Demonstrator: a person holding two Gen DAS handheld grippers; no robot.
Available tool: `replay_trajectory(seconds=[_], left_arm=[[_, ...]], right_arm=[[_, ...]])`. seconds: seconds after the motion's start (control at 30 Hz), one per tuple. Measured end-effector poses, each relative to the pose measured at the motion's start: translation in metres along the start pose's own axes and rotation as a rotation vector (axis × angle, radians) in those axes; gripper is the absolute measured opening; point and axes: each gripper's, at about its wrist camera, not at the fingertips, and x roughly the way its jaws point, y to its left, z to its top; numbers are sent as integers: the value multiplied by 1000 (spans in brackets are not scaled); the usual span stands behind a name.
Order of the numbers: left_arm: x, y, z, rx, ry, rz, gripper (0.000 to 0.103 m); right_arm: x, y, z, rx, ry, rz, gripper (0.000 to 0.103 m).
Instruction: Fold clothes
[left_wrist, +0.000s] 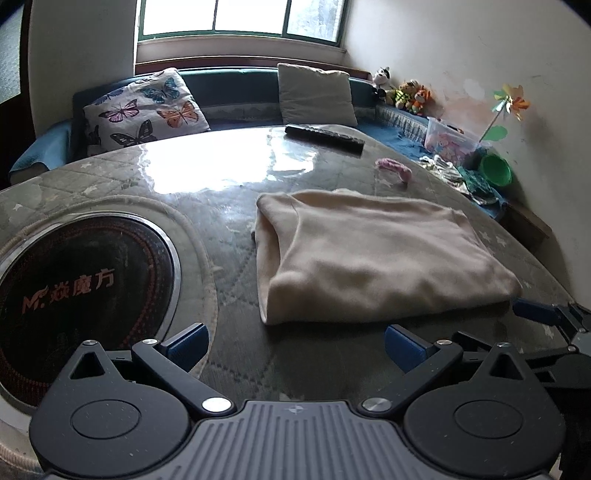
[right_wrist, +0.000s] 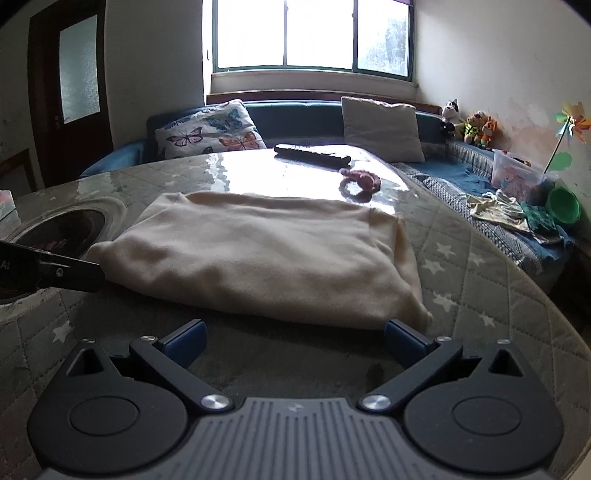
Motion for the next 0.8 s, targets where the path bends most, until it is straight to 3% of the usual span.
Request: replay_trajectory(seconds=[0.8], left_arm=[[3, -2, -21, 25, 88, 31, 103]], right_arm=[[0, 7, -11, 54, 47, -47, 103]])
